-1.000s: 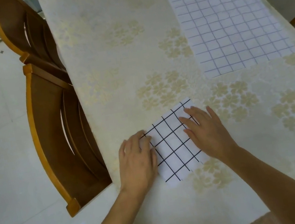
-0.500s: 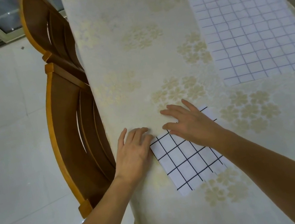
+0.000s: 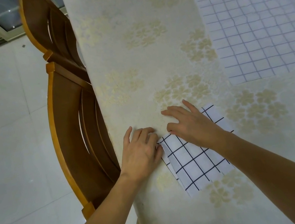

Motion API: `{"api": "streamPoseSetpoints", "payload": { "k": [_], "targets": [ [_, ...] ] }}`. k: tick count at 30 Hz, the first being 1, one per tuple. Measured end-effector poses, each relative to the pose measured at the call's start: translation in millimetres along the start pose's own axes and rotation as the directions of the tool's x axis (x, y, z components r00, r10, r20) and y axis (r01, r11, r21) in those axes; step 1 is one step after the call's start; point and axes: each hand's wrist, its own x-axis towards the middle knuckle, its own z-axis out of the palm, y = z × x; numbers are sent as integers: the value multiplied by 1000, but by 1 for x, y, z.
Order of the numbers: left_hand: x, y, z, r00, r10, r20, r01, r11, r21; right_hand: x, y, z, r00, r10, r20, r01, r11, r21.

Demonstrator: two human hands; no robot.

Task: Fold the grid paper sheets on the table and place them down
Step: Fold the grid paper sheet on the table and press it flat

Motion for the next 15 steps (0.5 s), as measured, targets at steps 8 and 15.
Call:
{"api": "streamPoseSetpoints", "payload": {
  "k": [8, 15],
  "targets": [
    [-3, -1, 3, 998, -64, -28, 64, 998, -7, -1, -1, -3, 999, 30, -27, -31, 999, -20],
    [-13, 2, 2, 982, -185, -39, 179, 976, -128, -2, -2, -1, 995, 98, -27, -98, 995, 14]
  ]
}}
